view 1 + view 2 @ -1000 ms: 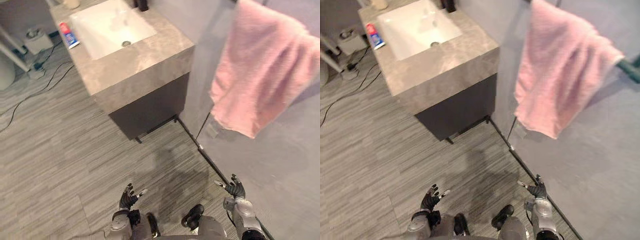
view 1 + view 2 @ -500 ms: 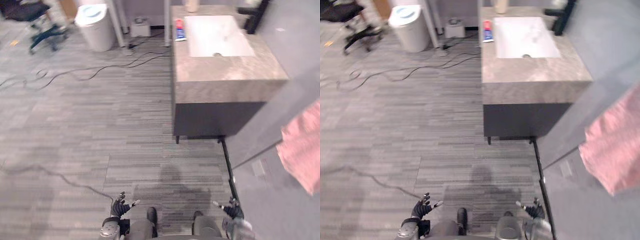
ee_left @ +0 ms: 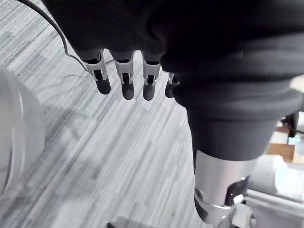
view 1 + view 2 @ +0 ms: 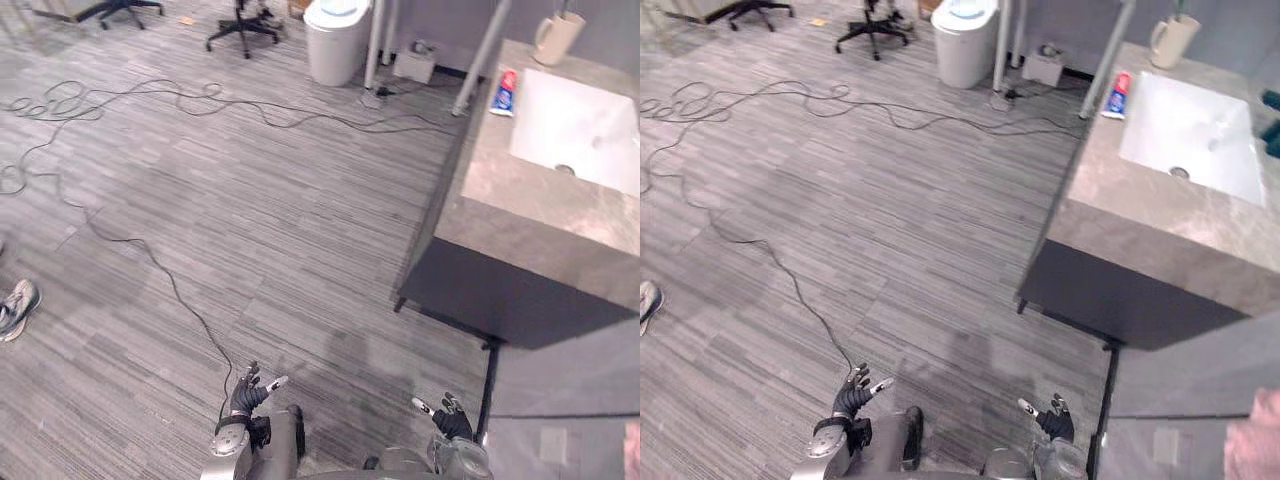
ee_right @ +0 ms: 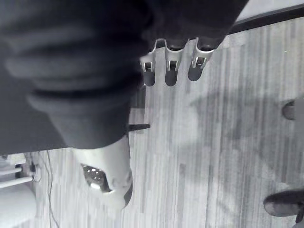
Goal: Organize washtable
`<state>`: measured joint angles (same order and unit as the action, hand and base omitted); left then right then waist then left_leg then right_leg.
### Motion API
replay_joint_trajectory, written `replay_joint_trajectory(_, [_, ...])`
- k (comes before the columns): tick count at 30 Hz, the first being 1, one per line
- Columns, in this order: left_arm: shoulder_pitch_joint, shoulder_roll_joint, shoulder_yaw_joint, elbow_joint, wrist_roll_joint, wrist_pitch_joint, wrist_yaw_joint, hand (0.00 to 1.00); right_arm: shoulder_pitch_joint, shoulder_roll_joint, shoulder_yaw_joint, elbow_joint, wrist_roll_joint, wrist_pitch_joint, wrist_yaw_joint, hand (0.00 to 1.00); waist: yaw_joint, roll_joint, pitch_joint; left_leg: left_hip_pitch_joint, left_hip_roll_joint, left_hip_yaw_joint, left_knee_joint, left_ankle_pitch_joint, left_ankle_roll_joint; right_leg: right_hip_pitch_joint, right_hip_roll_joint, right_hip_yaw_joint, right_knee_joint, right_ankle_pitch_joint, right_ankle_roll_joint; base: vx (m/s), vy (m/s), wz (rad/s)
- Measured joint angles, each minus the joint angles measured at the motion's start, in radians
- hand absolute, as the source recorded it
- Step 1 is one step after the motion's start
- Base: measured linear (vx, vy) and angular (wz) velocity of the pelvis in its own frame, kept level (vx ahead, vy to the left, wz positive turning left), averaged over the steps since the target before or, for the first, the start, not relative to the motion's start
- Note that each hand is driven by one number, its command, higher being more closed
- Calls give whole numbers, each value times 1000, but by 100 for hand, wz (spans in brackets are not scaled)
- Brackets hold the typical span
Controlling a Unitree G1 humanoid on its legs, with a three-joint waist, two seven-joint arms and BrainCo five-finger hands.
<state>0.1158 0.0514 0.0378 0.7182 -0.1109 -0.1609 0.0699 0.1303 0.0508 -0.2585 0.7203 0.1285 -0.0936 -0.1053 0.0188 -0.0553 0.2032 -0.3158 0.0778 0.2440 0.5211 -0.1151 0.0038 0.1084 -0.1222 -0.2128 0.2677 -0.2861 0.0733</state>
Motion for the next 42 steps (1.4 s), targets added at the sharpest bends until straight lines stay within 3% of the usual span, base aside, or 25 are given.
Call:
replay_joint_trajectory(1, [-2, 1, 2, 2, 0, 0, -1, 0, -8, 0, -4, 2, 1, 0, 0, 0, 1, -9, 7, -30, -15, -2, 35, 10, -22, 4, -22, 1, -29, 1, -3, -8, 111, 26])
replay_joint_trajectory(2, [-8, -1, 3, 7, 0, 1, -1, 0, -20, 1, -6, 6, 1, 2, -1, 0, -3, -17, 23, -58, -10, -10, 62, -27, -24, 15, -26, -6, -43, 3, -3, -3, 172, 25])
replay_joint_trajectory(3, [-17, 3, 9, 2, -2, 0, -2, 0, -26, -2, -12, 12, 2, 4, -2, 0, 2, -2, 33, -93, 0, -48, 50, -50, -35, 29, -36, -5, -61, 2, -4, 18, 217, 14])
replay_joint_trajectory(4, [-11, 3, 12, 2, -4, -1, 2, 0, -20, -15, -13, 17, 8, 3, -6, 0, 6, 6, 32, -117, 38, -72, -42, -29, -66, 31, -36, 7, -75, -16, -20, 39, 245, 4])
replay_joint_trajectory(6, [-1, 4, 13, 12, -5, 0, 5, 0, -18, -38, -9, 49, 12, 4, -6, 0, 15, 31, 29, -128, 87, -85, -129, 40, -101, 43, -42, 29, -74, -47, 15, 111, 308, -9])
replay_joint_trajectory(8, [1, 14, 15, 18, -5, -2, 10, 0, -11, -41, -9, 68, 18, 6, -6, 0, 33, 14, 11, -139, 59, -54, -50, 56, -68, 50, -86, 89, -74, -85, 3, 250, 399, -37])
replay_joint_trajectory(9, [20, 20, 18, 16, -9, -2, 19, 0, -2, -34, -6, 77, 17, 6, -3, 0, 48, -18, -10, -142, 27, -23, -10, 10, -12, 62, -114, 141, -83, -96, -24, 338, 366, -53])
replay_joint_trajectory(10, [17, 27, 17, 15, -12, -2, 21, 0, -2, -28, -2, 81, 16, 5, 2, 0, 45, -30, -18, -143, 10, -12, 7, -13, 2, 56, -119, 182, -43, -75, -12, 418, 325, -24])
replay_joint_trajectory(11, [9, 32, 11, 19, -12, 1, 20, 0, -2, -21, 1, 83, 16, 5, 3, 0, 37, -38, -23, -139, -9, -5, 29, -43, 26, 28, -133, 202, 38, -47, 9, 461, 332, 3])
replay_joint_trajectory(13, [8, 37, -13, 27, -12, 2, 20, 0, -12, -2, 13, 94, 14, 5, 10, 0, 13, -43, -24, -62, -36, 15, 20, -98, 49, -134, -144, 285, 423, 85, 48, 426, 349, -1])
replay_joint_trajectory(15, [20, 44, -46, 28, -12, 4, 21, 0, -14, -2, 60, 100, 0, 6, 20, 0, -4, -43, -20, 80, -65, 45, -74, -113, 57, -256, -142, 270, 692, 108, 43, 386, 281, -27])
replay_joint_trajectory(17, [31, 37, -47, 28, -12, 5, 23, 0, -10, -1, 84, 96, -16, 5, 21, 0, -2, -29, -20, 187, -75, 72, -157, -117, 60, -326, -129, 204, 753, 95, 22, 379, 273, -51])
replay_joint_trajectory(20, [28, 42, -48, 28, -14, 4, 22, 0, -21, -5, 103, 88, -24, -2, 22, 0, -13, -25, -21, 309, -94, 116, -269, -114, 62, -436, -79, 51, 647, 41, 10, 319, 158, -34])
replay_joint_trajectory(23, [18, 45, -45, 29, -14, 4, 20, 0, -32, -28, 103, 106, -26, -1, 22, 0, -37, -13, -13, 377, -100, 127, -324, -110, 69, -462, 0, -96, 279, 64, -12, 383, 104, -5])
replay_joint_trajectory(25, [21, 53, -45, 35, -13, 4, 19, 0, -40, -43, 98, 131, -31, 2, 21, 0, -60, -10, -8, 445, -124, 106, -389, -119, 53, -461, 59, -139, -11, 209, -55, 493, 95, 20])
replay_joint_trajectory(26, [21, 54, -46, 40, -12, 4, 19, 0, -33, -43, 96, 130, -37, 2, 21, 0, -61, -15, -9, 462, -137, 96, -399, -125, 43, -457, 64, -143, -42, 243, -71, 431, 40, 31])
replay_joint_trajectory(28, [28, 51, -44, 45, -5, 5, 17, 0, -14, -41, 78, 125, -40, 2, 21, 0, -64, -32, -17, 521, -173, 67, -408, -154, -4, -444, 68, -132, -47, 315, -175, 415, -60, 40])
replay_joint_trajectory(29, [40, 45, -36, 42, -2, 5, 17, 0, -11, -46, 63, 118, -42, 3, 22, 0, -67, -21, -20, 545, -160, 46, -357, -175, -39, -427, 68, -132, -14, 361, -218, 579, -130, 45])
replay_joint_trajectory(31, [50, 14, -21, 24, 3, 5, 18, 0, -10, -49, 70, 103, -43, 4, 23, 0, -65, 10, -17, 461, -91, 40, -83, -185, -65, -371, 86, -155, -3, 324, -210, 521, -125, 20])
replay_joint_trajectory(32, [68, -2, 4, 9, 3, 5, 18, 0, -6, -51, 82, 70, -44, 5, 23, 0, -62, 45, -15, 362, -15, 53, 197, -133, -103, -315, 125, -142, -37, 304, -213, 538, -51, -49])
replay_joint_trajectory(33, [92, -21, 18, -8, 3, 4, 18, 0, -8, -58, 96, 41, -41, 4, 21, 0, -46, 69, -13, 278, 78, 58, 420, -96, -101, -255, 173, -102, -77, 278, -231, 528, -15, -74])
replay_joint_trajectory(35, [98, -27, 19, -14, 3, 5, 17, 0, -12, -50, 100, 19, -38, 3, 20, 0, -33, 77, -9, 213, 133, 55, 546, -119, -64, -191, 206, -55, -90, 248, -235, 476, 22, -90])
replay_joint_trajectory(37, [88, -19, 18, -29, 3, -1, 15, 0, -11, -33, 99, 19, -17, 3, 20, 0, -15, 42, -5, 127, 148, 46, 479, -136, -43, -110, 205, 32, -120, 217, -224, 424, 14, -100])
replay_joint_trajectory(38, [82, -20, 22, -29, 3, -1, 15, 0, -11, -33, 98, 20, -16, 3, 20, 0, -7, 39, -7, 108, 146, 43, 432, -139, -46, -101, 204, 59, -125, 213, -220, 465, 111, -126])
replay_joint_trajectory(42, [79, -31, 47, -29, 3, -2, 17, 0, -25, -34, 84, 24, -17, 4, 19, 0, -1, 29, -3, 40, 51, -124, 12, -122, -72, -54, 173, 235, -124, 169, -173, 345, 161, -122])
